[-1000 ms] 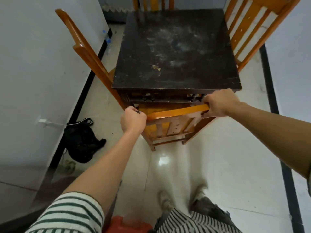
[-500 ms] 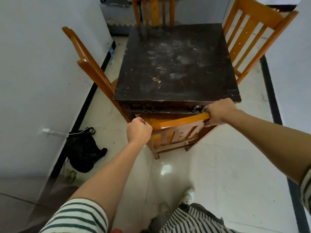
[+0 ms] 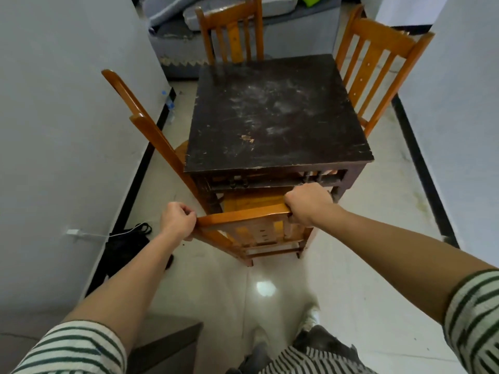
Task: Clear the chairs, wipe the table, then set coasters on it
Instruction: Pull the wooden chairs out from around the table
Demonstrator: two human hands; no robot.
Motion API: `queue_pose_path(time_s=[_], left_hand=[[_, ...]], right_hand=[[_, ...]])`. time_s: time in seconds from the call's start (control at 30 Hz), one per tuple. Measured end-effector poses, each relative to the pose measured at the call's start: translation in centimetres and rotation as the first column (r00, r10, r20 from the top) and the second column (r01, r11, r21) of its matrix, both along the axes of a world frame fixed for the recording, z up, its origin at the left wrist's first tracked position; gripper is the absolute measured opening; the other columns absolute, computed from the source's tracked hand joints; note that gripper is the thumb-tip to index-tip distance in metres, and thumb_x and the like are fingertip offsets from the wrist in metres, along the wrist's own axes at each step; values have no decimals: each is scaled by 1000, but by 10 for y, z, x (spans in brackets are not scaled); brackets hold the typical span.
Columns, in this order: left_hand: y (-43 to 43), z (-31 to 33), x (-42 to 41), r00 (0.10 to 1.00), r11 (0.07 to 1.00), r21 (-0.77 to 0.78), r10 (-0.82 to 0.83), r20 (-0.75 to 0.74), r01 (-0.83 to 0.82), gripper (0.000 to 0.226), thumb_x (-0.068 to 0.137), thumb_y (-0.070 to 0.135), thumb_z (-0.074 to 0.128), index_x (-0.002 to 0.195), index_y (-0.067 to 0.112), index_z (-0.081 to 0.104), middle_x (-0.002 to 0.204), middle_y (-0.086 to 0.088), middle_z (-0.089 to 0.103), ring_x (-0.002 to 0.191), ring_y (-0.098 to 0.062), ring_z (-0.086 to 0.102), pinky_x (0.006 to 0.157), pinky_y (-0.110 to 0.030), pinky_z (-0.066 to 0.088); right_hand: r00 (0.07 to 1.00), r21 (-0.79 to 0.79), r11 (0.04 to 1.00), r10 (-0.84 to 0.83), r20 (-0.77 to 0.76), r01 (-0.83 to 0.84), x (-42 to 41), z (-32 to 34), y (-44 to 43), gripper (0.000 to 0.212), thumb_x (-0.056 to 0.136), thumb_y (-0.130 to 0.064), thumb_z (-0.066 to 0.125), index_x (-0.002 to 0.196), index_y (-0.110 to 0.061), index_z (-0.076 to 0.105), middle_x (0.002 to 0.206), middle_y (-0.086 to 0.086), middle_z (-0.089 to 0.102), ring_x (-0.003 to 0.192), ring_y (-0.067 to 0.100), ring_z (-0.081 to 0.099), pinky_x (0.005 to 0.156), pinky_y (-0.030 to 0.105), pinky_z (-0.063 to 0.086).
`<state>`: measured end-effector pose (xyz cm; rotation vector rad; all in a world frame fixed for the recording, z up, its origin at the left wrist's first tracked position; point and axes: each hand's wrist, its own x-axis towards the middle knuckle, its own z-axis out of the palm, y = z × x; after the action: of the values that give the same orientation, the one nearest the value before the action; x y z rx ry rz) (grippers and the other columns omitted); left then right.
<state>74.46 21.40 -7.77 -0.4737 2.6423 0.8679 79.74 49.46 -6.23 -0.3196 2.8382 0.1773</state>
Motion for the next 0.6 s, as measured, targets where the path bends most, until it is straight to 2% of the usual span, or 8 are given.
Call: queue_pose_path(time_s=[0.23, 0.4, 0.47, 0.6], left_hand=[[-37, -3, 22, 1000, 999, 21, -29, -8, 29, 5, 94, 12, 61, 91, 9, 64, 88, -13, 64, 66, -28, 68, 50, -36, 59], [-46, 1, 19, 996, 997, -9, -79, -41, 79, 5, 93, 13, 63, 91, 9, 65, 86, -13, 65, 63, -28, 68, 54, -41, 61], [-45, 3, 18, 991, 992, -31, -123, -58, 121, 7, 92, 13, 63, 88, 9, 66, 85, -13, 65, 62, -28, 68, 52, -41, 61], [-58, 6, 22, 988, 989, -46, -145, -44, 143, 9, 92, 12, 63, 84, 10, 66, 80, -11, 66, 59, -27, 69, 52, -39, 61]], right_hand=[[999, 35, 999, 27, -41, -25, 17, 4, -34, 21, 87, -44, 63, 91, -23, 66, 77, -4, 59, 68, 16, 55, 63, 29, 46], [999, -31, 999, -34, 30, 34, 27, -5, -42, 22, 86, -46, 65, 95, -26, 64, 81, -4, 61, 73, 16, 59, 70, 31, 54], [996, -59, 997, -48, 76, 52, 37, -12, -42, 24, 84, -47, 66, 97, -26, 64, 82, -5, 60, 73, 15, 58, 70, 30, 54], [994, -72, 997, 21, 107, -14, 56, -22, -59, 25, 83, -47, 66, 95, -25, 64, 82, -3, 58, 75, 18, 56, 65, 29, 47]])
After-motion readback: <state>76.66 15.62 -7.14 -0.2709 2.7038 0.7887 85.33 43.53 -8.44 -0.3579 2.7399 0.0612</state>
